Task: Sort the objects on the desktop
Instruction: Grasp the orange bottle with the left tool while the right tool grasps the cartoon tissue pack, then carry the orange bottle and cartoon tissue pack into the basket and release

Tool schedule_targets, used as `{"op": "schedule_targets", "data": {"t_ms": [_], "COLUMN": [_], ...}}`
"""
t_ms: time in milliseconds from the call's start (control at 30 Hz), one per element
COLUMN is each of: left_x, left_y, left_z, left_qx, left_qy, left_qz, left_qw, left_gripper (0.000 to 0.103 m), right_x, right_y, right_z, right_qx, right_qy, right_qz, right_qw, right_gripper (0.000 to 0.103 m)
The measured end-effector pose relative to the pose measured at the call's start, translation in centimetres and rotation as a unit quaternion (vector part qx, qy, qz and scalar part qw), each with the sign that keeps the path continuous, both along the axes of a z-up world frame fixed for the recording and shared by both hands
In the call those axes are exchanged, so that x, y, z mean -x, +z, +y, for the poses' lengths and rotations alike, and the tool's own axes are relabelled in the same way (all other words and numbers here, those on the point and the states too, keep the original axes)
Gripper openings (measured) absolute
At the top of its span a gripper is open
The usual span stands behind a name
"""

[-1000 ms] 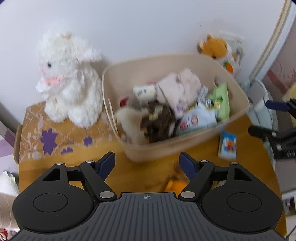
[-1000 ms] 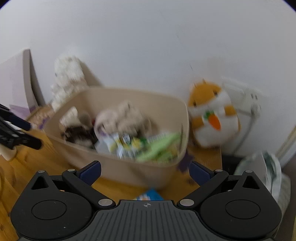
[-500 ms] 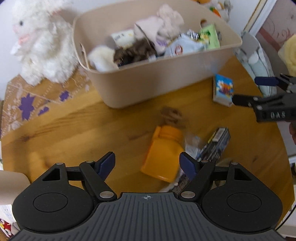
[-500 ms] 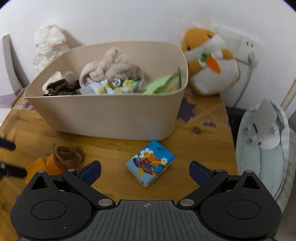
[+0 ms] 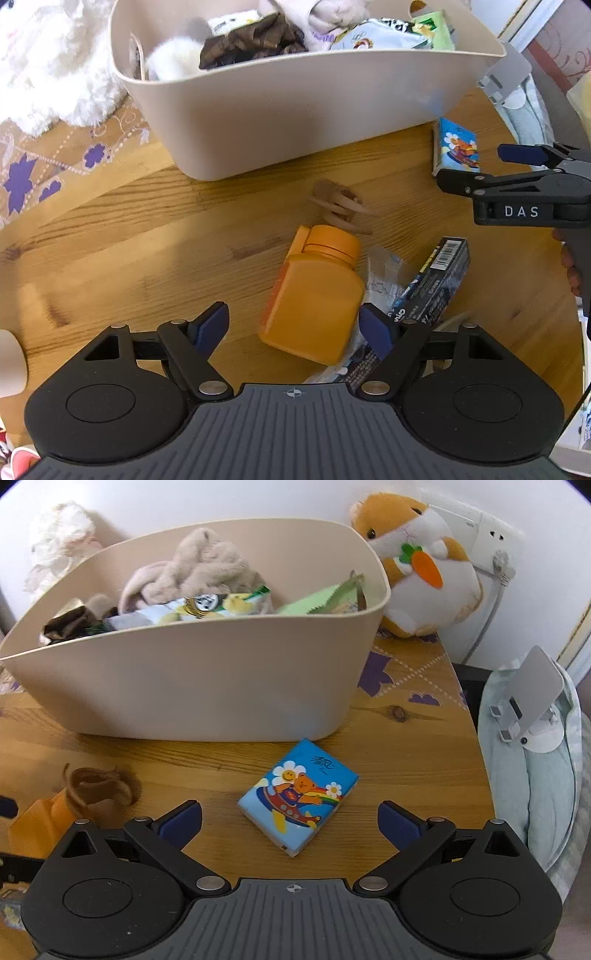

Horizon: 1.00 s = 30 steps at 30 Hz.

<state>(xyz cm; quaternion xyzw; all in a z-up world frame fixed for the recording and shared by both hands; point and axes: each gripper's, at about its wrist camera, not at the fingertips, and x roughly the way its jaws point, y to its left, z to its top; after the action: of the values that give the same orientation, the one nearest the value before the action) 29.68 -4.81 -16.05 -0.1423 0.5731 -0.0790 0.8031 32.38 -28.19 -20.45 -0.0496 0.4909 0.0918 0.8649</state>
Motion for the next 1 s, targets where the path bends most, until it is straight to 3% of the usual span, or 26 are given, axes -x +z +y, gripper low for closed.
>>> {"op": "schedule_targets", "data": {"t_ms": [133,233,367,500,700,1000], "left_x": [-0.4,-0.8,-1.2,-1.0,-0.3,1.7], "left_y": [-0.5,-0.8,-1.2,-1.5,-1.7,-2.1], "left_z": [-0.1,0.1,0.2,0.0,0.7,2.2], "left_qx": [0.005,0.011,0.02,0.009,0.007,0.005], "left_qy": [0.006,0.012,0.017,0.023,0.033,0.059], "left_qz": [0.002,0.001,0.005,0.007,0.004,0.005], "left_qw": [1.0,0.9999,0.9996,0.9997,0.9994,0.9982], "left_gripper": [0.079,0.078,0.063,0.059,0.057,0.057], "right_x": [-0.5,-0.8,-1.2,-1.2,-1.1,0.2], "right_y": [-0.4,-0.8,-1.4,-1.6,-1.3,-1.2], "right_z": [-0.4,-0.5,-0.9,-1.2,-1.7,-2.6], "right_qx": [-0.003,-0.005,-0.012,-0.017,-0.013,-0.022], "right_qy": [-0.018,-0.02,-0.028,-0.032,-0.035,-0.021], "right_qz": [0.002,0.006,0.02,0.021,0.013,0.013], "right_qw": [1.0,1.0,0.999,0.999,0.999,0.999], "right_gripper": [0.102,0.094,0.086,0.083,0.055,0.048]}}
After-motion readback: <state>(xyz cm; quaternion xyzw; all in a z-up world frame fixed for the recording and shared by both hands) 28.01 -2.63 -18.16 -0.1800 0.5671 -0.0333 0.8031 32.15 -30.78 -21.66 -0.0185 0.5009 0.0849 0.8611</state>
